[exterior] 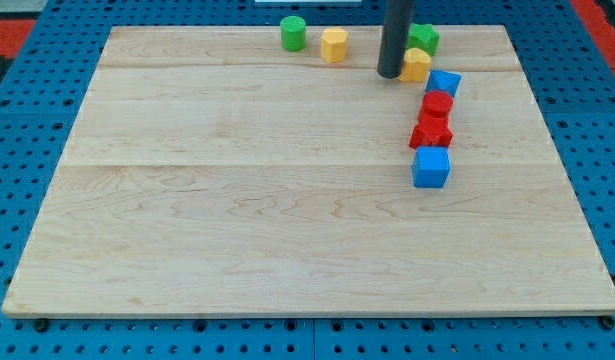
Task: Place the yellow hexagon towards the center
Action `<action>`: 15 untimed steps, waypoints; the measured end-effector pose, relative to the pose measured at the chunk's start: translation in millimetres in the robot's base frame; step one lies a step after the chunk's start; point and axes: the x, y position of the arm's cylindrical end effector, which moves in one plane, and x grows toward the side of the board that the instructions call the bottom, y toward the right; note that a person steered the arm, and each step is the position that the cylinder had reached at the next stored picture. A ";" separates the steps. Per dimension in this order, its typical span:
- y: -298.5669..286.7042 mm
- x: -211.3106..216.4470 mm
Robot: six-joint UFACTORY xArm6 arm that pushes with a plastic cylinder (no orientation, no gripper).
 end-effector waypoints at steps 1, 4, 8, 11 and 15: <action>11.0 -0.1; -27.9 -6.1; -33.5 -96.3; -94.4 -36.2; -101.6 115.9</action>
